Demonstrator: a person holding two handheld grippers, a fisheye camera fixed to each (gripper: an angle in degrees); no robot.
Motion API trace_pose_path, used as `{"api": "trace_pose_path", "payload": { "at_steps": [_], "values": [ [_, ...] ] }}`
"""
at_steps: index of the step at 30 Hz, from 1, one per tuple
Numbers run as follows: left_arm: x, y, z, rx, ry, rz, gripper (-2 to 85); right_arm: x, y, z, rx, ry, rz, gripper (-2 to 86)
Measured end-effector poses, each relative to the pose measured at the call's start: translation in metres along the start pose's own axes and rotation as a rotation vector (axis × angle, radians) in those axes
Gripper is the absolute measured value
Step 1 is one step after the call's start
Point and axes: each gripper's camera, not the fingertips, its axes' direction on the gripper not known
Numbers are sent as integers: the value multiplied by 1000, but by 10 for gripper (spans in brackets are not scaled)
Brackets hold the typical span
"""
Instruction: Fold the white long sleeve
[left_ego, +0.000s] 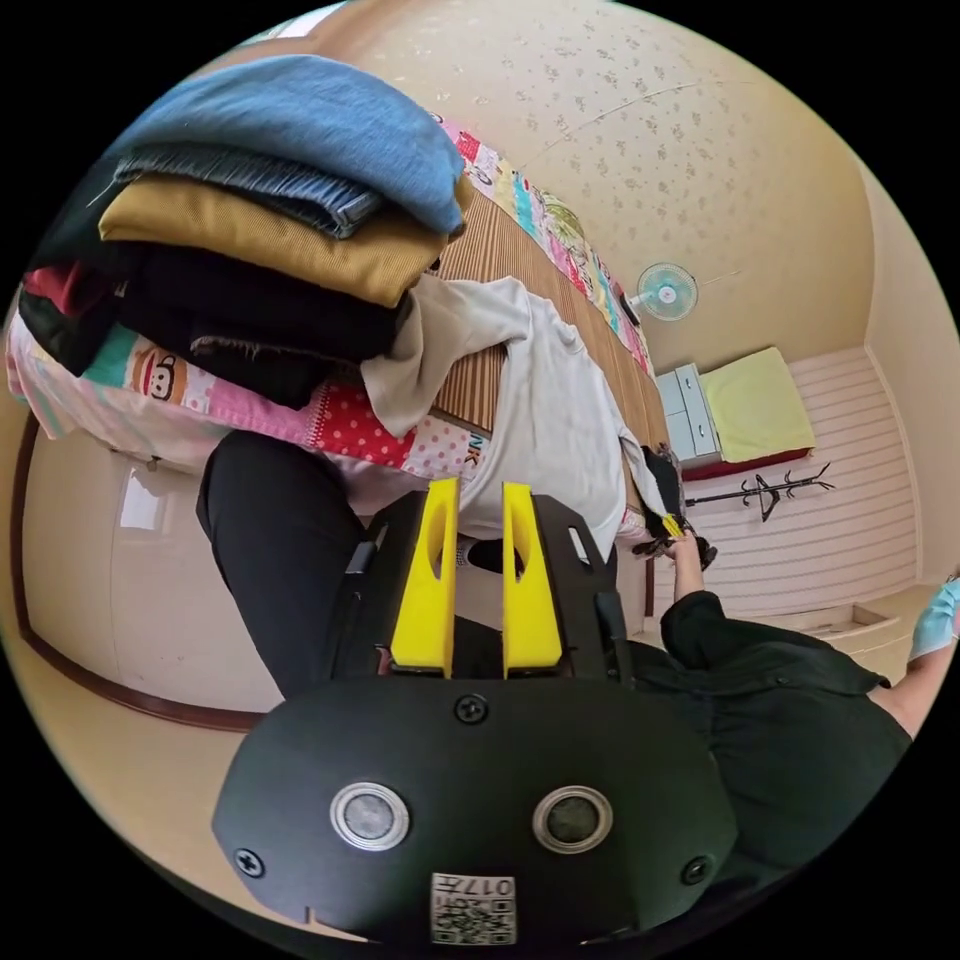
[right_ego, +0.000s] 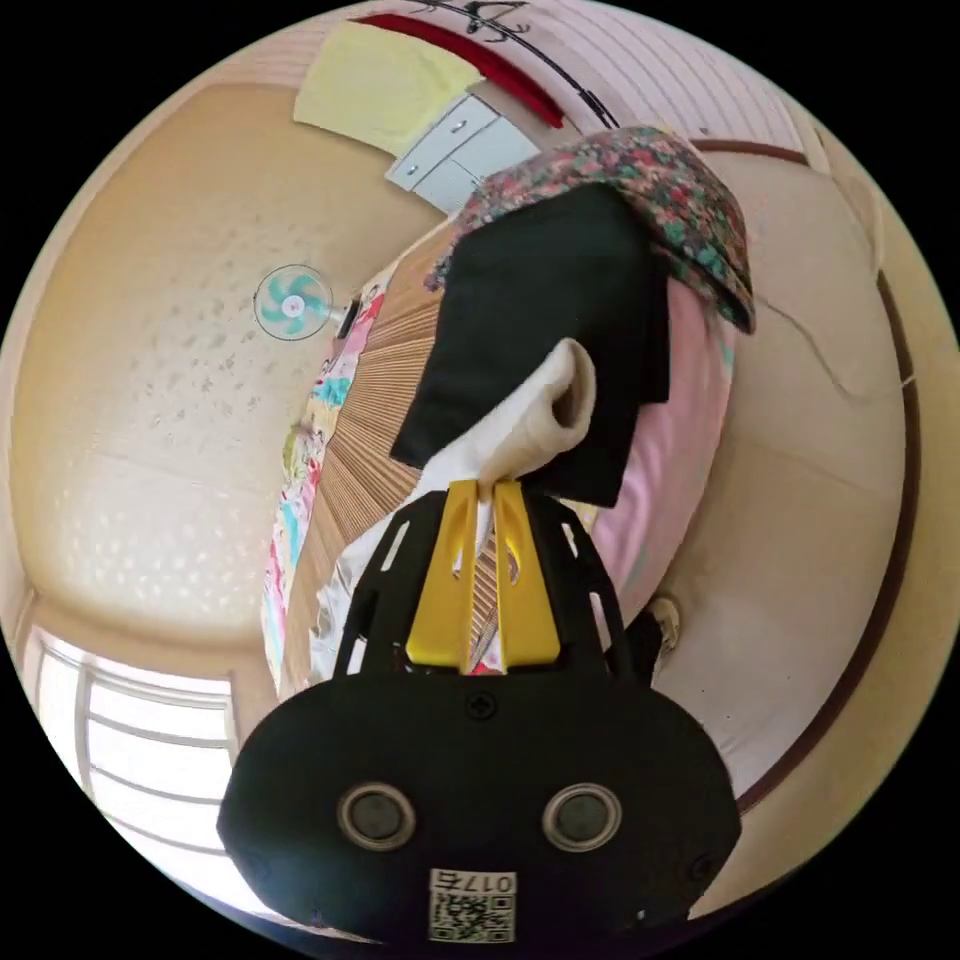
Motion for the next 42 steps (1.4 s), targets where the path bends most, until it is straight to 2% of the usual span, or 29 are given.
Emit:
{"api": "trace_pose_path", "payload": {
  "at_steps": [2,3,5,9,11,13,15,17,18,19,20,23,26,28,30,31,32,33,34,35,36,38,39,42],
  "values": [
    [-8,10,-6,14,-17,-24,68,-111,17,-32,179,37,-239,36],
    [-14,15,-9,14,-16,-41,65,-139,25,-38,214,12,-303,35],
    [-20,20,-10,5,-3,-53,63,-243,70,-49,275,-162,-535,31],
    [-20,31,-12,30,21,-22,71,-376,185,-10,190,-247,-880,29],
    [-19,35,-13,40,56,-24,73,-434,283,38,61,-243,-1051,30],
    [-17,41,-17,45,78,-19,76,-456,364,79,-20,-216,-1191,33],
    [-18,48,-26,52,61,-14,77,-460,439,133,-182,-97,-1278,38],
    [-21,59,-40,71,38,-17,78,-447,510,191,-477,93,-1297,48],
    [-26,68,-51,91,21,-22,79,-445,519,185,-411,94,-1282,52],
    [-34,78,-63,115,0,-34,79,-448,538,158,-270,64,-1341,57],
    [-38,84,-69,128,-10,-43,79,-459,556,137,-212,30,-1403,64],
    [-66,106,-89,173,-25,-95,79,-495,611,81,-215,-158,-1638,85],
    [-91,114,-95,175,-1,-136,80,-512,678,23,-102,-326,-1943,95],
    [-99,113,-96,186,28,-142,82,-518,718,7,-73,-365,-2128,104],
    [-96,111,-97,215,54,-125,83,-518,760,6,-32,-333,-2337,111],
    [-93,111,-96,230,69,-112,83,-512,789,13,51,-246,-2500,114],
    [-92,110,-95,233,76,-105,83,-504,816,25,232,-97,-2630,115],
    [-90,110,-94,231,82,-96,83,-499,827,30,340,-41,-2679,113],
    [-91,111,-94,231,80,-99,83,-492,842,32,501,-32,-2758,107],
    [-91,112,-94,235,80,-101,83,-490,847,28,523,-113,-2822,96],
    [-93,115,-96,242,84,-103,83,-492,848,25,491,-154,-2850,91],
    [-98,121,-99,246,87,-116,83,-503,843,23,306,-235,-2956,62],
    [-103,125,-103,248,79,-129,83,-509,838,23,298,-250,-2933,56],
    [-112,138,-113,272,56,-158,83,-569,775,19,12,-390,-2576,43]
  ]
}}
